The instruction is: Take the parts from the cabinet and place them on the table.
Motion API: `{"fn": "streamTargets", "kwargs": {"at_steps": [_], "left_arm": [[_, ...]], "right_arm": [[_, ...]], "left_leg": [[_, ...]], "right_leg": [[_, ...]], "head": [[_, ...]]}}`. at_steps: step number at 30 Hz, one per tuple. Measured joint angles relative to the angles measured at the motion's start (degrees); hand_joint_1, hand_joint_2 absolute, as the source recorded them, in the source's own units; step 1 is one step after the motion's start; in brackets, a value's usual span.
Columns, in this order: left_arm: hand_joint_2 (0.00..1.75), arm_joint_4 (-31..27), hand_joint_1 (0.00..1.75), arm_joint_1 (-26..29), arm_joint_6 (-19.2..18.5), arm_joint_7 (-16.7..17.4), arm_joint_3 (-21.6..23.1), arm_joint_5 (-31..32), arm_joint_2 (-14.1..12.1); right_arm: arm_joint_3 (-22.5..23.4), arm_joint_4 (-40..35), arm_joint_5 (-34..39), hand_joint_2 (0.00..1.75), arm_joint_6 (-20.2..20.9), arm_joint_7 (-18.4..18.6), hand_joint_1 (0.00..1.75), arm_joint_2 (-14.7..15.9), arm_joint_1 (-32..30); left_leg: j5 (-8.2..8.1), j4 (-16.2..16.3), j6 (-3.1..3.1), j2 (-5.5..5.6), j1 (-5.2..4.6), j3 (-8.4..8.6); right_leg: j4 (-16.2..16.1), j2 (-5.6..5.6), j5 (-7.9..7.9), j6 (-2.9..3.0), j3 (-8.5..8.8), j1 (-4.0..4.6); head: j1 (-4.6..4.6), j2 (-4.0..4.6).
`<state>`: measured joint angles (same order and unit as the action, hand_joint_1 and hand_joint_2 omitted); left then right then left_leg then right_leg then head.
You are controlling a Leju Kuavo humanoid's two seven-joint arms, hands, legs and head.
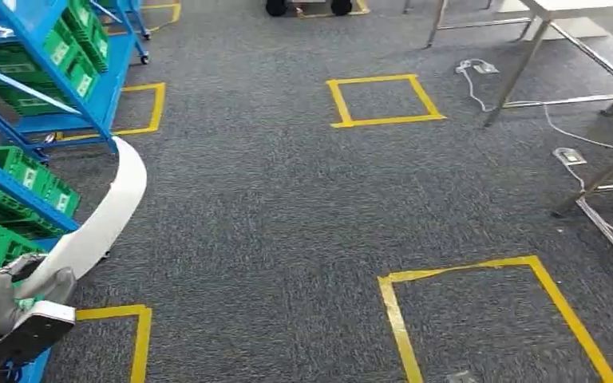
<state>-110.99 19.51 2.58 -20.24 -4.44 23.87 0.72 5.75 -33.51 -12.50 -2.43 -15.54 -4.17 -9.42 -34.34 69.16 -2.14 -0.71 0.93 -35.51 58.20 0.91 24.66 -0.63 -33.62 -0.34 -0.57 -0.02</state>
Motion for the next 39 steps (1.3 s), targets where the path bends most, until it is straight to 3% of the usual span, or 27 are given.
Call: {"fn": "streamTargets", "kwargs": {"at_steps": [1, 2, 3, 5, 6, 7, 9, 11, 12, 13, 14, 16, 17, 18, 20, 21, 22, 27, 29, 30, 32, 33, 34, 36, 37, 38, 39], "left_arm": [[1.75, 0.04, 1.75, 0.01, -0.07, 0.0, 0.02, 0.0, -0.15], [1.75, 0.07, 1.75, 0.01, -0.06, 0.0, 0.02, 0.0, -0.17], [1.75, 0.09, 1.75, 0.01, -0.06, 0.0, 0.02, 0.0, -0.24], [1.75, 0.09, 1.75, 0.0, -0.09, 0.0, 0.02, 0.0, -0.35], [1.75, 0.09, 1.75, -0.02, -0.06, 0.0, 0.02, 0.02, -0.39], [1.75, 0.09, 1.75, -0.08, -0.07, 0.0, 0.02, 0.02, -0.41], [1.75, 0.11, 1.75, -0.14, -0.13, 0.04, 0.02, 0.04, -0.46], [1.75, 0.13, 1.75, -0.26, -0.13, 0.04, 0.02, 0.02, -0.46], [1.75, 0.11, 1.75, -0.49, -0.17, 0.0, 0.07, 0.02, -0.46], [1.75, 0.11, 1.75, -0.56, -0.17, -0.04, 0.07, 0.05, -0.46], [1.75, 0.11, 1.75, -0.56, -0.17, -0.15, 0.07, 0.04, -0.46], [1.75, 0.11, 1.75, -0.61, -0.17, -0.02, 0.24, 0.13, -0.48], [1.75, 0.13, 1.75, -0.84, -0.17, 0.04, 0.35, 0.2, -0.48], [1.75, 0.13, 1.75, -1.03, -0.2, 0.17, 0.44, 0.28, -0.46], [1.75, 0.17, 1.75, -1.26, -0.2, 0.5, 0.74, 0.3, -0.46], [1.75, 0.22, 1.75, -1.3, -0.2, 0.55, 0.87, 0.31, -0.48], [1.75, 0.22, 1.75, -1.35, -0.2, 0.55, 0.92, 0.31, -0.5], [1.75, 0.28, 1.75, -1.81, -0.2, 0.46, 1.27, 0.31, -0.85], [1.75, 0.31, 1.75, -1.92, -0.2, -0.07, 1.4, 0.26, -0.96], [1.75, 0.37, 1.75, -1.85, -0.24, -0.26, 1.42, 0.28, -1.18], [1.75, 0.66, 1.75, -1.83, -0.63, -0.28, 1.55, 0.44, -1.27], [1.75, 0.7, 1.75, -1.86, -0.83, -0.24, 1.75, 0.57, -1.27], [1.75, 0.72, 1.75, -1.87, -0.98, -0.2, 1.94, 0.7, -1.27], [1.75, 0.74, 1.75, -1.87, -1.05, -0.2, 2.12, 0.85, -1.27], [1.75, 0.74, 1.75, -1.91, -1.05, -0.2, 2.16, 0.87, -1.27], [1.75, 0.76, 1.75, -1.93, -1.05, -0.2, 2.23, 0.9, -1.27], [1.75, 0.81, 1.75, -2.11, -1.07, -0.18, 2.27, 0.94, -1.27]], "right_arm": [[0.28, -0.13, -0.11, 0.0, 0.02, 0.04, 0.0, -0.02, -0.06], [0.43, -0.13, -0.2, 0.0, 0.07, 0.04, 0.0, -0.02, -0.23], [0.57, -0.13, -0.26, 0.0, 0.11, 0.04, 0.0, -0.02, -0.47], [0.7, -0.24, -0.39, 0.0, 0.15, 0.04, 0.0, -0.02, -0.79], [0.72, -0.28, -0.42, 0.0, 0.18, 0.04, 0.0, -0.02, -0.82], [0.74, -0.31, -0.44, 0.0, 0.17, 0.04, 0.0, -0.04, -0.79], [0.85, -0.44, -0.46, 0.0, 0.17, 0.02, 0.0, -0.04, -0.75], [1.11, -0.44, -0.46, 0.0, 0.17, 0.02, 0.0, -0.04, -1.24], [1.22, -0.44, -0.48, 0.0, 0.15, 0.02, 0.0, -0.04, -1.45], [1.22, -0.44, -0.57, 0.0, 0.2, -0.07, 0.0, -0.2, -1.55], [1.31, -0.44, -0.63, 0.0, 0.2, -0.09, 0.0, -0.24, -1.37], [1.75, -0.46, -1.0, 0.0, 0.26, 0.0, 0.0, -0.28, -0.87], [1.97, -0.61, -1.18, 0.0, 0.31, 0.15, 0.0, -0.31, -0.87], [2.16, -0.79, -1.42, 0.0, 0.39, 0.24, 0.0, -0.31, -1.0], [2.49, -0.9, -1.72, 0.0, 0.46, 0.31, 0.0, -0.33, -1.2], [2.67, -0.9, -1.84, 0.0, 0.5, 0.28, 0.0, -0.33, -1.18], [2.77, -0.9, -1.97, 0.0, 0.59, 0.26, 0.0, -0.52, -1.01], [3.58, -0.9, -2.91, 0.0, 0.63, 0.06, 0.0, -0.76, -0.58], [3.71, -0.83, -3.35, 0.0, 0.68, -0.53, 0.0, -0.9, -0.44], [4.04, -0.68, -3.58, 0.0, 0.66, -0.9, 0.0, -0.92, -0.03], [4.5, -0.2, -3.76, 0.0, 0.57, -1.25, 0.0, -0.96, 0.47], [4.72, -0.04, -3.87, 0.0, 0.46, -1.4, 0.0, -0.96, 0.42], [4.94, 0.17, -4.04, 0.0, 0.41, -1.62, 0.0, -0.96, 0.34], [5.22, 0.54, -4.28, 0.0, 0.39, -2.1, 0.0, -1.03, 0.29], [5.4, 0.68, -4.31, 0.0, 0.37, -2.18, 0.0, -1.11, 0.32], [5.51, 0.79, -4.35, 0.0, 0.37, -2.21, 0.0, -1.11, 0.47], [5.68, 0.81, -4.5, 0.0, 0.33, -2.34, 0.0, -1.11, 0.46]], "left_leg": [[-1.53, 4.9, 0.11, 0.35, -0.06, -2.56], [-1.34, 6.43, 0.25, 0.45, -0.12, -3.56], [0.16, 5.39, 0.45, 0.52, -0.21, -3.32], [5.42, -2.66, 0.91, 1.14, -0.28, 0.22], [7.65, -7.5, 1.08, 2.66, -0.19, 2.53], [8.01, -10.75, 1.25, 5.69, -0.04, 3.86], [7.77, -11.75, 1.15, 5.08, 0.0, 4.06], [8.02, -11.93, 1.82, 3.77, -0.18, 4.13], [8.26, -12.38, 2.18, 2.86, 0.13, 4.25], [8.31, -12.41, 2.34, 2.35, 0.06, 4.28], [8.22, -12.41, 2.61, 1.55, -0.09, 4.24], [8.14, -12.39, 2.71, -0.22, -0.3, 4.25], [8.11, -12.39, 2.74, -0.97, -0.31, 4.26], [8.02, -12.38, 2.74, -1.68, -0.29, 4.34], [7.79, -12.37, 2.5, -3.03, -0.19, 4.64], [7.61, -12.36, 2.23, -3.59, -0.15, 4.9], [7.37, -12.3, 1.85, -4.08, -0.53, 5.14], [6.92, -12.49, 0.18, -6.28, -0.42, 5.55], [4.37, -8.98, 0.02, -1.73, -0.2, 4.21], [1.7, -3.5, -0.02, -0.3, -0.2, 1.58], [-1.19, 5.42, 0.02, 0.4, -0.28, -3.28], [-0.59, 6.16, 0.11, 0.47, -0.32, -4.06], [1.34, 4.54, 0.26, 0.54, -0.35, -3.69], [7.07, -4.37, 0.59, 1.31, -0.27, 0.11], [9.18, -8.95, 0.65, 3.22, -0.08, 2.15], [8.81, -11.5, 0.75, 5.09, 0.14, 3.23], [8.51, -11.8, 0.59, 4.65, 0.1, 3.28]], "right_leg": [[0.0, 0.9, -0.07, 0.12, -0.07, 0.18], [0.0, 1.6, -0.09, 0.14, -0.08, 0.26], [0.0, 2.36, -0.12, 0.16, -0.06, 0.31], [0.01, 3.98, -0.25, -0.04, -0.01, 0.3], [0.03, 4.66, -0.32, -0.15, 0.0, 0.24], [0.19, 5.32, -0.43, -0.47, -0.25, 0.41], [0.41, 6.72, -0.79, -1.17, -1.15, 0.31], [-0.12, 7.96, -1.19, -1.93, -1.87, 0.0], [0.42, 6.95, -0.87, -2.01, -2.06, 0.05], [2.31, 3.2, 0.72, -2.21, -2.94, 0.54], [6.25, 1.05, 3.23, -2.54, -4.91, 0.5], [15.63, -0.3, 7.36, -2.86, -9.28, 0.29], [18.18, -0.47, 7.93, -2.99, -10.43, 0.2], [17.98, -0.53, 7.2, -3.11, -10.2, 0.11], [9.8, -1.21, 2.87, -3.23, -5.57, -0.09], [4.43, -2.49, 0.86, -3.32, -2.47, -0.12], [0.68, -5.55, 0.73, -3.3, -0.61, -0.01], [0.4, -2.3, -0.02, -0.65, -0.46, 0.23], [0.3, -1.29, -0.14, -0.09, -0.47, 0.01], [0.3, -0.49, -0.12, 0.19, -0.48, 0.02], [0.3, 1.19, -0.11, 0.35, -0.47, 0.18], [0.3, 1.91, -0.11, 0.35, -0.41, 0.21], [0.31, 2.67, -0.11, 0.34, -0.33, 0.21], [0.32, 4.27, -0.12, 0.26, -0.15, 0.13], [0.32, 4.93, -0.12, 0.07, -0.15, 0.0], [0.79, 5.71, -0.03, -0.35, -0.51, 0.43], [0.73, 6.29, -0.16, -0.57, -0.89, 0.24]], "head": [[-0.04, 0.0], [-0.04, 0.0], [-0.04, 0.0], [-0.02, 0.0], [-0.02, 0.0], [-0.04, 0.0], [-0.13, 0.0], [-0.11, 0.0], [-0.07, 0.0], [-0.65, 0.0], [-0.77, 0.0], [-0.7, 0.0], [-0.7, 0.0], [-0.7, 0.0], [-0.7, 0.0], [-0.72, 0.0], [-0.79, 0.0], [-0.5, 0.0], [-0.15, 0.0], [0.11, 0.0], [0.15, 0.0], [0.09, 0.0], [0.13, 0.0], [0.11, 0.0], [0.13, 0.0], [0.13, 0.0], [0.06, 0.0]]}}
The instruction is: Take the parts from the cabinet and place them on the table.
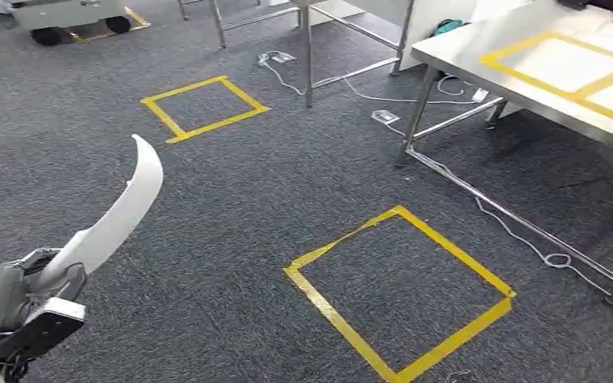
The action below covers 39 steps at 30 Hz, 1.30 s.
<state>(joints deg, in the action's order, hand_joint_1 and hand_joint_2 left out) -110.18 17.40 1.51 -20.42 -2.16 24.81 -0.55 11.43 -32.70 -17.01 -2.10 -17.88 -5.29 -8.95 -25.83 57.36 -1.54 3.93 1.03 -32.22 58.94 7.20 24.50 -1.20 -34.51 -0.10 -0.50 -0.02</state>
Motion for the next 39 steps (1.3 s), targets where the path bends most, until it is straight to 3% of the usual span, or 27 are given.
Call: {"fn": "streamTargets", "kwargs": {"at_steps": [3, 8, 9, 10, 11, 12, 14, 15, 16, 17, 19, 20, 21, 22, 23, 25, 26, 27, 28, 30, 31, 32, 33, 35, 36, 37, 39], "left_arm": [[1.75, 0.05, 1.75, -0.6, -0.18, 0.29, 0.79, 0.5, 0.02], [1.75, 0.05, 1.75, -0.86, -0.2, 0.44, 1.16, 0.59, 0.02], [1.75, 0.05, 1.75, -1.04, -0.24, 0.52, 1.31, 0.61, 0.04], [1.75, 0.07, 1.75, -1.36, -0.35, 0.85, 1.75, 0.89, 0.04], [1.75, 0.31, 1.75, -1.84, -0.35, 1.88, 3.37, 1.42, 0.02], [1.75, 0.68, 1.75, -2.46, -0.35, 2.08, 4.44, 1.47, 0.04], [1.75, 0.99, 1.75, -2.85, -0.35, 2.23, 5.25, 1.51, 0.07], [1.75, 1.14, 1.75, -3.05, -0.35, 2.25, 5.51, 1.51, 0.04], [1.75, 1.18, 1.75, -3.18, -0.35, 2.25, 5.64, 1.51, 0.04], [1.75, 1.25, 1.75, -3.37, -0.35, 2.25, 5.68, 1.51, 0.04], [1.75, 1.44, 1.75, -3.7, -0.31, 2.25, 6.1, 1.51, 0.04], [1.75, 1.51, 1.75, -3.91, -0.28, 2.27, 6.45, 1.53, 0.11], [1.75, 1.53, 1.75, -4.08, -0.28, 2.38, 6.69, 1.6, 0.04], [1.75, 1.53, 1.75, -4.18, -0.24, 2.43, 6.8, 1.58, 0.07], [1.75, 1.55, 1.75, -4.16, -0.15, 2.47, 6.86, 1.58, 0.0], [1.75, 1.84, 1.75, -3.87, -0.15, 2.91, 6.86, 1.62, -0.15], [1.75, 2.03, 1.75, -3.77, -0.15, 2.84, 6.93, 1.66, -0.15], [1.75, 2.21, 1.75, -3.7, -0.15, 2.73, 6.95, 1.66, -0.15], [1.75, 2.27, 1.75, -3.72, -0.15, 2.73, 6.95, 1.66, -0.17], [1.75, 2.27, 1.75, -3.81, -0.2, 2.73, 6.97, 1.66, -0.24], [1.75, 2.3, 1.75, -3.86, -0.28, 2.8, 7.02, 1.68, -0.28], [1.75, 2.3, 1.75, -4.02, -0.31, 2.91, 7.04, 1.66, -0.3], [1.75, 2.41, 1.75, -4.07, -0.37, 3.0, 7.06, 1.68, -0.31], [1.75, 2.43, 1.75, -4.15, -0.37, 2.95, 7.06, 1.68, -0.31], [1.75, 2.45, 1.75, -4.02, -0.42, 2.91, 7.1, 1.68, -0.28], [1.75, 2.45, 1.75, -4.06, -0.44, 2.86, 7.08, 1.68, -0.33], [1.75, 2.45, 1.75, -4.14, -0.46, 2.84, 7.08, 1.66, -0.37]], "right_arm": [[0.77, 0.33, -0.13, 0.0, -0.13, -0.07, 0.0, -0.04, -0.6], [1.0, 0.33, -0.17, 0.0, -0.11, -0.04, 0.0, -0.02, -0.76], [1.11, 0.33, -0.2, 0.0, -0.09, -0.04, 0.0, -0.04, -0.82], [1.38, 0.33, -0.35, 0.0, 0.08, 0.08, 0.0, -0.22, -0.99], [2.91, -0.46, -1.55, 0.0, 0.96, 1.33, 0.0, -0.5, -1.01], [3.94, -0.65, -2.01, 0.0, 1.09, 1.51, 0.0, -0.57, -1.34], [4.79, -0.76, -2.43, 0.0, 1.16, 1.51, 0.0, -0.57, -1.46], [5.2, -0.81, -2.8, 0.0, 1.2, 1.49, 0.0, -0.57, -1.42], [5.47, -0.83, -2.95, 0.0, 1.33, 1.4, 0.0, -0.72, -1.2], [5.82, -0.85, -3.24, 0.0, 1.38, 1.22, 0.0, -0.76, -1.02], [6.82, -0.81, -4.07, 0.0, 1.71, 0.59, 0.0, -0.9, -1.15], [7.5, -0.7, -4.83, 0.0, 1.97, 0.15, 0.0, -0.96, -1.09], [8.0, -0.65, -5.42, 0.0, 2.1, -0.15, 0.0, -1.09, -1.06], [8.37, -0.61, -5.75, 0.0, 2.14, -0.35, 0.0, -1.22, -0.86], [8.81, -0.59, -6.12, 0.0, 2.16, -0.59, 0.0, -1.22, -0.43], [9.62, -0.28, -6.56, 0.0, 2.19, -0.94, 0.0, -1.29, 0.08], [9.88, -0.06, -6.73, 0.0, 2.25, -1.05, 0.0, -1.29, 0.09], [10.21, 0.13, -6.86, 0.0, 2.27, -1.33, 0.0, -1.29, 0.06], [10.52, 0.44, -7.13, 0.0, 2.27, -1.55, 0.0, -1.33, 0.09], [10.84, 0.9, -7.76, 0.0, 2.34, -1.79, 0.0, -1.46, 0.27], [11.06, 1.1, -7.98, 0.0, 2.34, -1.88, 0.0, -1.46, 0.44], [11.37, 1.34, -8.37, 0.0, 2.34, -1.95, 0.0, -1.46, 0.8], [11.63, 1.49, -8.63, 0.0, 2.36, -2.06, 0.0, -1.46, 0.92], [12.09, 1.95, -8.92, 0.0, 2.47, -2.51, 0.0, -1.46, 0.89], [12.28, 2.16, -9.16, 0.0, 2.49, -2.67, 0.0, -1.46, 0.93], [12.28, 2.38, -9.35, 0.0, 2.65, -2.89, 0.0, -1.57, 1.11], [12.57, 2.97, -9.51, 0.0, 2.67, -2.99, 0.0, -1.57, 1.77]], "left_leg": [[0.21, -0.11, 0.7, -1.1, -0.32, -0.06], [0.39, -0.57, 1.0, -1.64, -0.01, 0.08], [0.48, -0.68, 1.13, -1.88, 0.05, 0.11], [0.42, -0.74, 1.4, -2.27, -0.02, 0.21], [0.07, -0.69, 2.09, -4.89, -0.4, 0.36], [-0.28, -0.68, 2.04, -6.38, -0.41, 0.69], [-0.87, -0.68, 1.74, -7.69, -0.36, 1.47], [-1.25, -0.68, 1.43, -8.31, -0.35, 2.02], [-1.58, -0.65, 1.04, -8.83, -0.76, 2.21], [-1.73, -0.43, 0.78, -9.18, -0.96, 2.21], [-1.79, -0.81, 0.58, -10.05, -0.97, 2.61], [-2.03, -0.92, 0.14, -10.57, -0.91, 2.93], [-2.56, -0.58, -0.34, -8.99, -0.61, 2.98], [-3.58, 1.31, -0.36, -6.55, -0.55, 2.2], [-5.55, 5.47, -0.41, -5.18, -0.56, -0.01], [-8.9, 15.22, -0.56, -4.41, -0.55, -5.71], [-8.96, 18.06, -0.54, -4.34, -0.57, -7.95], [-7.4, 17.64, -0.46, -4.31, -0.56, -8.45], [-4.79, 15.07, -0.34, -4.3, -0.54, -7.81], [1.5, 5.63, -0.12, -4.22, -0.48, -4.07], [2.72, 2.15, -0.09, -3.97, -0.46, -2.83], [1.17, -0.1, 0.08, -3.85, -0.46, -1.73], [1.05, 0.32, 0.43, -3.85, -0.56, -1.89], [0.57, 0.01, 1.33, -3.88, -0.53, -1.53], [0.59, -0.04, 1.6, -3.89, -0.37, -0.84], [0.29, -0.16, 2.0, -3.97, -0.38, -0.23], [-0.34, -0.15, 2.5, -4.15, -0.57, 0.32]], "right_leg": [[-0.78, 1.28, -0.53, -1.09, -0.55, -0.42], [-0.63, 1.26, -0.39, -1.27, -0.87, -0.39], [-0.45, 0.58, -0.21, -1.25, -0.85, -0.4], [0.62, -2.61, 0.63, -1.4, -1.31, -0.01], [15.32, -6.63, 7.35, -1.98, -8.69, -0.08], [16.56, -6.81, 6.11, -2.19, -9.49, -0.09], [7.51, -7.79, 1.1, -2.13, -4.74, -0.09], [2.01, -9.47, -1.18, -2.06, -1.69, -0.07], [0.3, -11.36, 0.01, -1.97, -0.31, 0.73], [0.02, -10.41, -0.33, -1.13, -0.28, 0.45], [0.19, -9.48, -0.04, -0.54, -0.6, 0.68], [-0.02, -8.88, 0.05, -0.05, -0.42, 0.62], [-0.4, -8.44, -0.07, 0.41, 0.03, 0.19], [-0.45, -8.14, 0.09, 0.73, 0.24, 0.1], [-0.45, -7.68, 0.2, 1.01, 0.34, 0.0], [-0.45, -6.68, 0.48, 1.38, 0.58, 0.01], [-0.45, -6.28, 0.7, 1.47, 0.78, 0.03], [-0.45, -5.85, 0.94, 1.45, 1.1, 0.02], [-0.44, -5.47, 1.18, 1.36, 1.48, -0.01], [-0.44, -4.72, 1.85, 0.89, 2.49, -0.23], [-0.4, -4.51, 2.19, 0.48, 2.01, -0.1], [0.1, -4.16, 2.89, 0.1, 2.51, 0.21], [-0.39, -4.17, 2.88, -0.17, 1.92, 0.15], [-0.32, -4.27, 2.73, -0.85, 3.23, 0.19], [-0.2, -4.57, 3.32, -1.05, 3.05, 0.13], [1.38, -5.77, 4.13, -1.32, 2.68, 0.15], [9.33, -6.61, 6.67, -1.59, -1.78, 0.06]], "head": [[-0.02, 0.0], [0.13, 0.0], [0.09, 0.0], [-0.3, 0.0], [-0.65, 0.0], [-0.65, 0.0], [-0.65, 0.0], [-0.7, 0.0], [-0.74, 0.0], [-0.65, 0.0], [-0.52, 0.0], [-0.66, 0.0], [-0.55, 0.0], [-0.3, 0.0], [-0.15, 0.0], [-0.04, 0.0], [0.0, 0.0], [0.0, 0.0], [0.0, 0.0], [0.0, 0.0], [0.02, 0.0], [0.24, 0.0], [0.0, 0.0], [0.04, 0.0], [-0.15, 0.0], [-0.35, 0.02], [-0.41, 0.02]]}}
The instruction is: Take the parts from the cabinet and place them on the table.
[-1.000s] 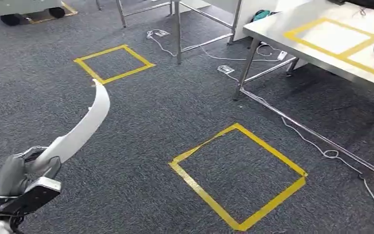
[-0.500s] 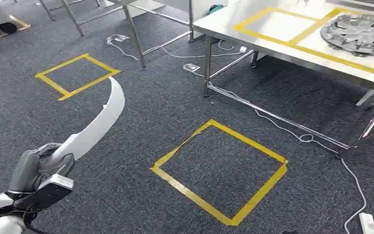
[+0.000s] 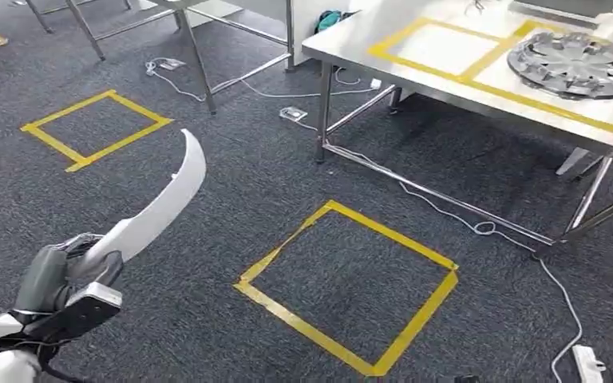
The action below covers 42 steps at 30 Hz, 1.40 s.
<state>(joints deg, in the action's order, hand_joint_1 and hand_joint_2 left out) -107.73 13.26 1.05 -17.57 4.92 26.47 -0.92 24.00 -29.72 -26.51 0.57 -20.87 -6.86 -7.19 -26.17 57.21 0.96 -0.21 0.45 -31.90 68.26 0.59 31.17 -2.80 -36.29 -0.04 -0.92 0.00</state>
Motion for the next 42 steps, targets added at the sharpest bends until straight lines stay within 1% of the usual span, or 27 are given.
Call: {"fn": "streamTargets", "kwargs": {"at_steps": [2, 3, 5, 7, 9, 12, 14, 16, 18, 19, 20, 21, 23, 25, 27, 28, 30, 32, 33, 34, 35, 36, 37, 38, 39, 40, 42], "left_arm": [[1.75, 0.02, 1.75, 0.04, -0.17, 0.11, 0.04, 0.11, 0.0], [1.75, 0.02, 1.75, 0.03, -0.26, 0.26, 0.04, 0.11, 0.0], [1.75, 0.02, 1.75, -0.09, -0.57, 0.5, 0.04, 0.11, -0.02], [1.75, 0.04, 1.75, -0.11, -0.72, 0.94, 0.09, 0.11, -0.02], [1.75, 0.17, 1.75, 0.03, -0.57, 0.92, 0.04, 0.09, -0.02], [1.75, 0.22, 1.75, 0.0, -0.48, 0.57, 0.07, 0.24, -0.02], [1.75, 0.22, 1.75, -0.2, -0.48, 0.31, 0.28, 0.26, -0.04], [1.75, 0.22, 1.75, -0.17, -0.48, 0.5, 0.26, 0.26, -0.07], [1.75, 0.22, 1.75, -0.18, -0.63, 1.01, 0.35, 0.26, -0.07], [1.75, 0.22, 1.75, -0.16, -0.63, 1.2, 0.35, 0.26, -0.07], [1.75, 0.22, 1.75, -0.09, -0.63, 1.16, 0.35, 0.26, -0.11], [1.75, 0.22, 1.75, -0.09, -0.63, 1.03, 0.35, 0.26, -0.15], [1.75, 0.24, 1.75, -0.09, -0.7, 1.01, 0.39, 0.26, -0.17], [1.75, 0.17, 1.75, -0.09, -0.87, 1.4, 0.44, 0.44, -0.2], [1.75, 0.15, 1.75, -0.32, -0.9, 1.33, 0.46, 0.44, -0.17], [1.75, 0.13, 1.75, -0.22, -0.9, 1.33, 0.48, 0.48, -0.15], [1.75, 0.13, 1.75, -0.51, -0.94, 1.33, 0.48, 0.48, -0.24], [1.75, 0.13, 1.75, -0.51, -1.0, 1.33, 0.66, 0.48, -0.2], [1.75, 0.13, 1.75, -0.46, -1.05, 1.33, 0.68, 0.48, -0.22], [1.75, 0.13, 1.75, -0.47, -1.05, 1.33, 0.68, 0.48, -0.22], [1.75, 0.13, 1.75, -0.49, -1.07, 1.33, 0.7, 0.48, -0.22], [1.75, 0.13, 1.75, -0.5, -1.11, 1.33, 0.81, 0.5, -0.22], [1.75, 0.13, 1.75, -0.47, -1.25, 1.33, 0.89, 0.5, -0.22], [1.75, 0.15, 1.75, -0.48, -1.27, 1.33, 0.9, 0.5, -0.24], [1.75, 0.15, 1.75, -0.22, -1.33, 1.31, 0.94, 0.57, -0.24], [1.75, 0.15, 1.75, -0.26, -1.35, 1.31, 0.94, 0.67, -0.24], [1.75, 0.13, 1.75, -0.33, -1.42, 1.2, 1.03, 0.94, -0.35]], "right_arm": [[0.44, 0.54, -0.28, 0.0, 0.0, 0.0, 0.0, -0.02, 0.1], [0.55, 0.76, -0.37, 0.0, 0.0, 0.02, 0.0, -0.02, 0.05], [0.7, 0.96, -0.46, 0.0, 0.0, 0.07, 0.0, -0.04, 0.17], [0.94, 1.22, -0.74, 0.0, 0.02, 0.13, 0.0, -0.07, 0.14], [1.09, 1.75, -1.07, 0.0, 0.13, -0.02, 0.0, -0.11, 0.2], [1.18, 1.79, -1.09, 0.0, 0.17, -0.35, 0.0, -0.11, 0.25], [1.42, 1.81, -1.2, 0.0, 0.17, -0.46, 0.0, -0.11, 0.5], [1.62, 1.94, -1.4, 0.0, 0.0, -0.44, 0.0, -0.11, 0.75], [1.92, 2.01, -1.62, 0.0, 0.02, -0.31, 0.0, -0.17, 0.86], [1.97, 2.03, -1.77, 0.0, 0.11, -0.28, 0.0, -0.2, 0.86], [1.99, 2.1, -1.9, 0.0, 0.2, -0.28, 0.0, -0.3, 0.85], [2.05, 2.14, -1.97, 0.0, 0.2, -0.28, 0.0, -0.37, 0.86], [2.23, 2.34, -2.1, 0.0, 0.22, -0.28, 0.0, -0.46, 1.06], [2.38, 2.36, -2.54, 0.0, 0.37, 0.0, 0.0, -0.57, 1.09], [2.47, 2.34, -2.86, 0.0, 0.42, 0.24, 0.0, -0.57, 1.19], [2.49, 2.34, -2.91, 0.0, 0.41, 0.26, 0.0, -0.57, 1.32], [2.49, 2.36, -2.95, 0.0, 0.53, 0.24, 0.0, -0.74, 1.64], [2.53, 2.36, -2.95, 0.0, 0.52, 0.28, 0.0, -0.77, 1.45], [2.62, 2.36, -2.95, 0.0, 0.55, 0.31, 0.0, -0.77, 1.35], [2.73, 2.38, -2.95, 0.0, 0.55, 0.31, 0.0, -0.77, 1.3], [2.84, 2.38, -2.95, 0.0, 0.55, 0.31, 0.0, -0.77, 1.22], [2.88, 2.38, -2.99, 0.0, 0.55, 0.31, 0.0, -0.77, 1.17], [2.91, 2.4, -3.06, 0.0, 0.55, 0.37, 0.0, -0.77, 1.14], [2.93, 2.58, -3.1, 0.0, 0.59, 0.42, 0.0, -0.88, 1.0], [2.97, 2.6, -3.17, 0.0, 0.59, 0.64, 0.0, -0.87, 1.2], [2.97, 2.58, -3.26, 0.0, 0.63, 0.57, 0.0, -0.9, 1.28], [2.97, 2.53, -3.5, 0.0, 0.68, 0.52, 0.0, -0.9, 1.49]], "left_leg": [[-0.86, 0.0, 0.07, -0.04, -0.03, 0.74], [-1.38, 0.0, 0.06, -0.03, -0.03, 1.41], [-2.56, 0.0, -0.1, -0.01, -0.01, 3.07], [-4.04, -0.06, -0.55, -0.03, -0.01, 4.67], [-4.96, -0.28, -1.29, 0.07, -0.22, 5.21], [-4.51, 0.47, -2.34, 0.04, 0.04, 6.1], [-3.61, 7.78, -2.71, 0.07, 0.06, 1.98], [-7.08, 15.58, -3.03, 0.06, 0.07, -3.91], [-11.09, 18.08, -2.96, 0.06, -0.01, -7.83], [-11.06, 16.92, -2.87, 0.06, -0.01, -8.5], [-9.29, 14.14, -2.67, 0.06, -0.03, -8.31], [-5.85, 10.46, -2.48, 0.06, -0.1, -7.76], [3.58, 2.44, -2.08, 0.02, -0.29, -7.59], [3.56, 0.96, -1.57, 0.13, -0.44, -6.86], [4.46, 0.41, -0.94, 0.14, -0.1, -5.43], [4.17, 0.3, -0.62, 0.07, 0.04, -4.63], [3.09, 0.31, -0.16, -0.07, 0.0, -3.56], [1.64, 0.31, -0.01, -0.02, -0.02, -2.25], [0.87, 0.31, 0.01, 0.01, -0.02, -1.33], [0.16, 0.31, -0.02, 0.03, -0.02, -0.35], [-0.8, 0.31, -0.11, -0.08, -0.01, 0.91], [-1.7, 0.31, -0.19, -0.44, -0.01, 2.16], [-2.68, 0.3, -0.37, -0.64, -0.01, 3.31], [-3.59, 0.43, -0.67, -0.82, -0.26, 4.01], [-4.35, 0.46, -1.07, -0.94, -0.52, 4.66], [-4.8, -0.18, -1.61, -1.25, -0.38, 4.99], [-4.23, 0.35, -2.34, -1.6, -0.09, 5.9]], "right_leg": [[7.94, -0.05, 2.87, -0.27, -5.52, 0.0], [8.23, -0.06, 2.42, -0.31, -6.72, -0.02], [2.25, -0.16, -1.42, -0.22, -5.32, -0.09], [-7.29, -0.7, -8.69, 0.13, -2.5, -0.14], [-8.22, -0.86, -7.66, 1.11, -1.52, 0.41], [-8.72, -0.32, -7.57, 2.16, -0.53, 0.34], [-9.2, -0.2, -6.76, 2.92, 0.92, 0.15], [-9.24, -0.01, -5.61, 3.18, 2.23, 0.15], [-9.25, 0.3, -4.3, 3.28, 3.92, 0.16], [-9.27, 0.51, -3.55, 3.27, 4.99, 0.15], [-9.29, 0.71, -2.75, 3.21, 6.16, 0.1], [-9.31, 0.84, -1.97, 3.06, 7.19, 0.05], [-8.98, 1.03, -0.46, 2.48, 8.6, 0.25], [-10.36, 1.2, 0.99, 1.81, 9.07, 0.37], [-10.63, 1.09, 0.74, 1.17, 10.89, 0.49], [-8.54, 0.86, 0.34, 0.97, 9.94, 0.5], [0.43, 0.08, -0.36, 0.43, 4.66, 0.35], [6.55, -0.06, 5.27, 0.16, -0.82, 0.3], [6.93, -0.06, 7.55, 0.16, -2.31, 0.28], [5.85, -0.08, 8.2, 0.08, -2.88, 0.22], [2.89, -0.15, 7.26, 0.04, -2.74, 0.15], [-0.88, -0.56, 4.52, 0.13, -2.14, 0.12], [-5.16, -1.82, -0.48, 0.25, -1.57, 0.1], [-7.39, -4.13, -7.02, 0.51, -1.66, 0.14], [-7.59, -4.26, -6.88, 0.98, -1.33, 0.3], [-7.56, -3.01, -6.57, 1.42, -0.25, 0.64], [-8.06, -1.91, -6.32, 2.05, 0.29, 0.47]], "head": [[-0.09, -0.02], [-0.18, -0.02], [-0.22, 0.0], [-0.24, -0.02], [-0.15, -0.02], [-0.13, -0.02], [-0.04, -0.02], [-0.11, 0.0], [-0.13, 0.0], [-0.07, -0.02], [-0.11, -0.02], [-0.09, 0.0], [0.0, 0.0], [-0.11, 0.0], [-0.2, 0.0], [-0.42, -0.02], [-0.44, 0.02], [-0.48, 0.02], [-0.63, 0.0], [-0.61, 0.0], [-0.72, 0.0], [-0.74, 0.02], [-0.83, 0.0], [-0.92, 0.0], [-0.81, 0.0], [-0.55, 0.0], [-0.48, 0.0]]}}
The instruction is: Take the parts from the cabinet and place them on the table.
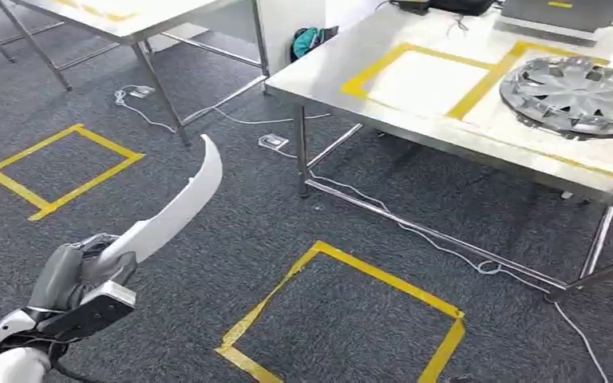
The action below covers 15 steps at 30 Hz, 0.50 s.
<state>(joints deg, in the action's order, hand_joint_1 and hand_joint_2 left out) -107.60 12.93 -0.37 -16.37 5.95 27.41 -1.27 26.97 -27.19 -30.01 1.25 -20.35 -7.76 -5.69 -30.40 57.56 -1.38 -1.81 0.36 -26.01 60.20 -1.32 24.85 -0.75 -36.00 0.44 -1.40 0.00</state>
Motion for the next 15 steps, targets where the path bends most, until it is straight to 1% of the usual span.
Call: {"fn": "streamTargets", "kwargs": {"at_steps": [1, 2, 3, 4, 5, 6, 7, 8, 9, 10, 11, 12, 13, 14, 15], "left_arm": [[1.75, 0.0, 1.75, -0.07, -0.04, 0.0, 0.13, 0.13, 0.07], [1.75, 0.0, 1.75, -0.08, -0.09, -0.06, 0.22, 0.11, 0.0], [1.75, 0.0, 1.75, -0.1, -0.09, -0.09, 0.26, 0.11, -0.09], [1.75, 0.0, 1.75, 0.02, -0.09, -0.09, 0.26, 0.13, -0.2], [1.75, 0.0, 1.75, 0.19, -0.09, -0.09, 0.26, 0.13, -0.31], [1.75, 0.0, 1.75, 0.23, -0.13, -0.09, 0.28, 0.15, -0.33], [1.75, 0.0, 1.75, 0.21, -0.11, -0.09, 0.28, 0.15, -0.33], [1.75, 0.0, 1.75, 0.23, -0.13, -0.09, 0.28, 0.17, -0.39], [1.75, 0.0, 1.75, 0.23, -0.13, -0.09, 0.28, 0.17, -0.46], [1.75, 0.0, 1.75, 0.24, -0.13, -0.09, 0.31, 0.15, -0.5], [1.75, 0.0, 1.75, 0.27, -0.15, -0.09, 0.31, 0.15, -0.59], [1.75, 0.0, 1.75, 0.39, -0.17, -0.09, 0.33, 0.09, -0.66], [1.75, -0.02, 1.75, 0.59, -0.31, 0.0, 0.33, 0.13, -0.74], [1.75, -0.09, 1.75, 0.63, -0.31, 0.07, 0.33, 0.11, -0.76], [1.75, -0.15, 1.75, 0.29, -0.31, -0.04, 0.35, 0.11, -0.76]], "right_arm": [[0.04, -0.06, -0.08, 0.0, 0.02, 0.02, 0.0, 0.0, 0.05], [0.09, -0.07, -0.2, 0.0, 0.0, 0.0, 0.0, 0.0, 0.1], [0.24, -0.07, -0.35, 0.0, 0.0, 0.0, 0.0, 0.0, 0.21], [0.42, -0.07, -0.44, 0.0, -0.04, 0.0, 0.0, 0.0, 0.29], [0.46, -0.07, -0.57, 0.0, 0.0, -0.09, 0.0, 0.0, 0.27], [0.5, -0.04, -0.63, 0.0, 0.0, -0.09, 0.0, 0.0, 0.19], [0.52, -0.04, -0.68, 0.0, 0.0, -0.07, 0.0, 0.0, 0.12], [0.52, -0.02, -0.85, 0.0, 0.02, -0.07, 0.0, -0.02, 0.08], [0.55, 0.0, -0.9, 0.0, 0.02, -0.07, 0.0, -0.09, 0.04], [0.59, 0.0, -0.98, 0.0, 0.02, -0.09, 0.0, -0.09, 0.04], [0.61, 0.0, -1.01, 0.0, 0.02, -0.09, 0.0, -0.09, -0.04], [0.68, 0.02, -1.07, 0.0, 0.02, -0.07, 0.0, -0.11, 0.07], [0.72, 0.0, -1.27, 0.0, 0.02, -0.07, 0.0, -0.13, 0.18], [0.72, 0.0, -1.42, 0.0, 0.02, -0.09, 0.0, -0.13, 0.21], [0.72, -0.02, -1.59, 0.0, 0.04, -0.13, 0.0, -0.13, 0.19]], "left_leg": [[0.76, 2.21, -0.47, 0.06, 0.09, -1.25], [1.98, 6.01, -0.62, 0.62, 0.11, -3.13], [1.85, 10.5, -0.74, 1.02, 0.14, -6.0], [0.21, 14.0, -0.85, 1.18, 0.17, -8.83], [-2.69, 16.4, -0.92, 1.23, 0.16, -11.4], [-5.07, 17.15, -0.92, 1.26, 0.15, -13.25], [-6.01, 16.63, -0.86, 1.28, 0.15, -14.28], [-5.67, 14.85, -0.78, 1.34, 0.15, -14.52], [-3.49, 11.59, -0.68, 1.62, 0.14, -14.18], [1.19, 7.24, -0.59, 2.53, 0.14, -13.66], [6.96, 3.61, -0.46, 4.25, 0.23, -13.41], [8.7, -0.03, -0.15, 4.82, 0.06, -13.95], [8.93, 0.48, 0.08, 4.95, -0.01, -13.26], [8.69, 0.09, 0.32, 4.75, 0.0, -12.95], [8.34, 0.02, 0.76, 4.18, 0.0, -12.41]], "right_leg": [[-0.49, 0.62, 0.23, 0.47, 0.86, -0.26], [-0.86, 0.98, 0.58, 0.96, 1.72, -0.3], [-1.2, 1.54, 1.0, 1.31, 2.43, -0.31], [-1.44, 2.21, 1.46, 1.49, 3.09, -0.31], [-1.56, 2.95, 2.02, 1.54, 3.78, -0.31], [-1.58, 3.69, 2.66, 1.54, 4.57, -0.31], [-1.58, 4.42, 3.32, 1.54, 5.43, -0.31], [-1.59, 5.18, 4.04, 1.5, 6.43, -0.35], [-1.6, 5.99, 4.85, 1.36, 7.49, -0.42], [-1.64, 6.63, 5.65, 1.18, 8.5, -0.53], [-1.77, 7.07, 6.32, 0.88, 8.25, -0.59], [-1.39, 8.06, 7.26, 0.4, 9.05, -0.38], [-2.04, 8.48, 8.0, 0.15, 9.06, -0.39], [-2.02, 8.81, 7.79, -0.09, 10.79, -0.39], [-2.07, 8.59, 7.52, -0.31, 10.92, -0.37]], "head": [[0.03, 0.0], [0.15, 0.0], [0.37, 0.0], [0.41, 0.0], [0.37, 0.0], [0.46, 0.0], [0.43, 0.0], [0.39, 0.0], [0.48, 0.0], [0.44, 0.0], [0.56, 0.0], [0.83, 0.0], [0.78, 0.0], [0.96, 0.0], [0.64, 0.0]]}}
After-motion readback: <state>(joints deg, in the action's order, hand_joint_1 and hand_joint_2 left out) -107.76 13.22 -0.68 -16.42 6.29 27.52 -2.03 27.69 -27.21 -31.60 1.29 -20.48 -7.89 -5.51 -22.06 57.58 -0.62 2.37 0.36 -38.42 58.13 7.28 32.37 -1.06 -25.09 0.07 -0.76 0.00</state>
